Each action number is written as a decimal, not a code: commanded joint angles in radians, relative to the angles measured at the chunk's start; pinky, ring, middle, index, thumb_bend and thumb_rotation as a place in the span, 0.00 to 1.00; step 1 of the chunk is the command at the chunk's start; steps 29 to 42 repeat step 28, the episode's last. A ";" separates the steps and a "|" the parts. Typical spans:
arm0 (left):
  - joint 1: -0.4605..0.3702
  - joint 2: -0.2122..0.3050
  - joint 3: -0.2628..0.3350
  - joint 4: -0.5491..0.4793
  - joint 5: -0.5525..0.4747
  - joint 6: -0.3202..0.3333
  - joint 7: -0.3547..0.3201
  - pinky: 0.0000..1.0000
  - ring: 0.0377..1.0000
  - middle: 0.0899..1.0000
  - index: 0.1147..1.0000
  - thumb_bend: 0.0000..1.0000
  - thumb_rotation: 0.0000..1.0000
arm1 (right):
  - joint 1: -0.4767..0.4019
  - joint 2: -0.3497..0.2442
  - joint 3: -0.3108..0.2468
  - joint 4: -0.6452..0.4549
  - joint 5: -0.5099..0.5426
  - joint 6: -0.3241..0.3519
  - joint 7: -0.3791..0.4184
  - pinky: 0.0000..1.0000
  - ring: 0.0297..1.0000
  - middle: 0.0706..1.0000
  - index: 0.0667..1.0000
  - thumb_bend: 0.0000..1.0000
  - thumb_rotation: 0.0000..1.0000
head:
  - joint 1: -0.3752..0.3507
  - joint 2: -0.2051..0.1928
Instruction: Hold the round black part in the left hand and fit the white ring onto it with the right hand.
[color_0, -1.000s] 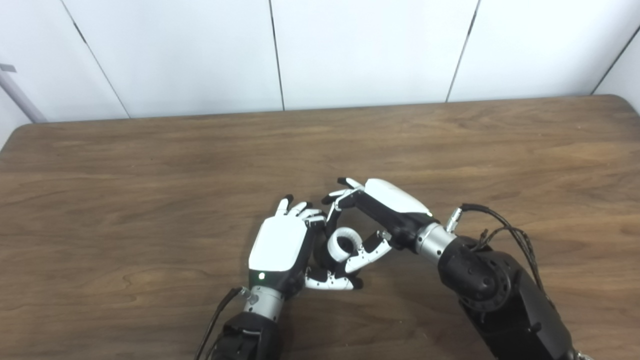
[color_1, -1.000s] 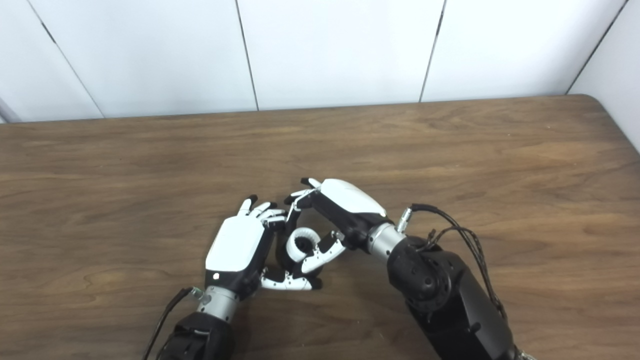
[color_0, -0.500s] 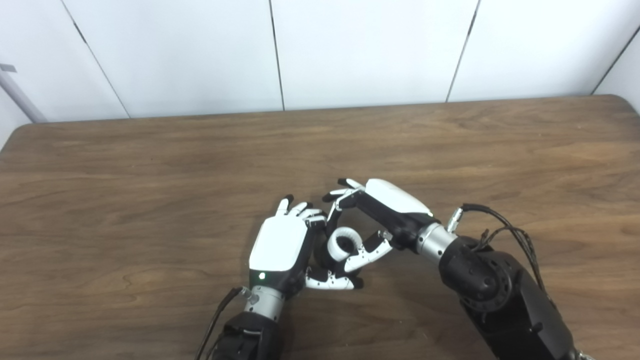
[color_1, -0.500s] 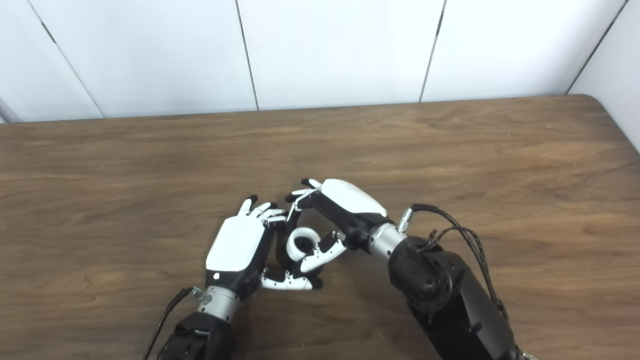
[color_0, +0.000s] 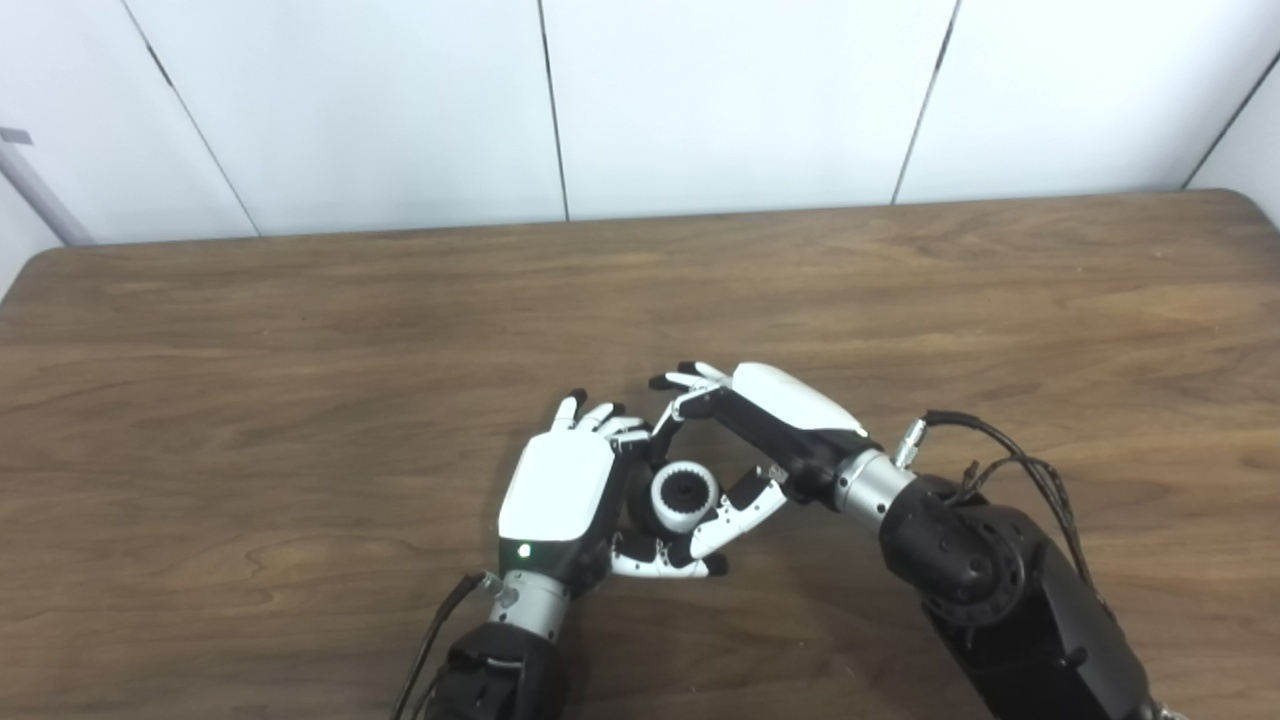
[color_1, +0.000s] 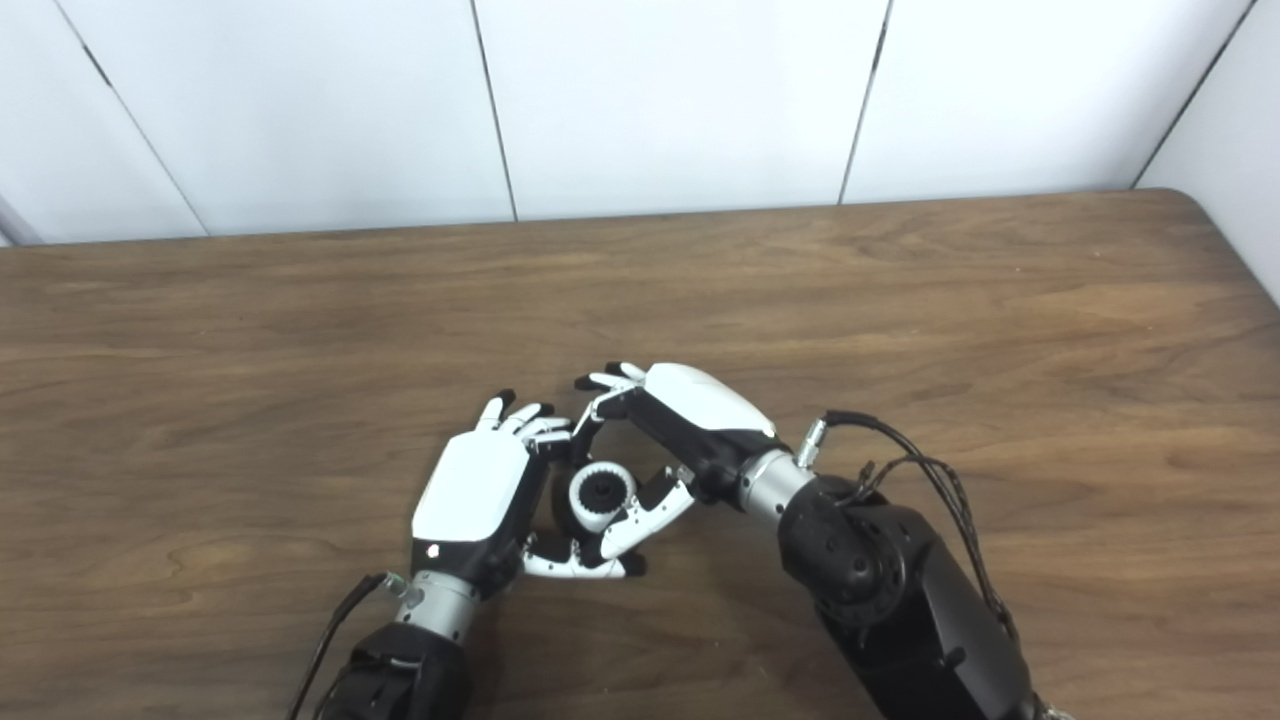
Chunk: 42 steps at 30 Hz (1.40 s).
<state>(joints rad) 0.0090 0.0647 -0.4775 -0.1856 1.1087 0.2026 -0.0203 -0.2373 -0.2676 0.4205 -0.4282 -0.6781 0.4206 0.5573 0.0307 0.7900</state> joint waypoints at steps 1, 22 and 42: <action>-0.012 -0.004 -0.004 -0.005 0.009 0.006 -0.019 1.00 0.88 0.75 0.42 0.53 0.06 | -0.027 -0.006 -0.004 -0.019 -0.006 -0.017 -0.003 0.96 1.00 0.93 0.72 1.00 0.29 | 0.001 0.001; -0.015 0.003 0.014 -0.004 0.000 0.012 -0.025 1.00 0.88 0.74 0.42 0.52 0.06 | -0.041 -0.052 -0.133 -0.109 0.040 0.037 0.026 0.93 1.00 0.96 0.80 1.00 0.36 | -0.003 -0.003; -0.015 0.012 0.026 -0.012 -0.007 0.009 -0.033 1.00 0.88 0.74 0.42 0.52 0.06 | -0.037 -0.075 -0.177 -0.136 0.050 0.045 0.038 0.88 1.00 0.96 0.80 1.00 0.38 | -0.005 -0.004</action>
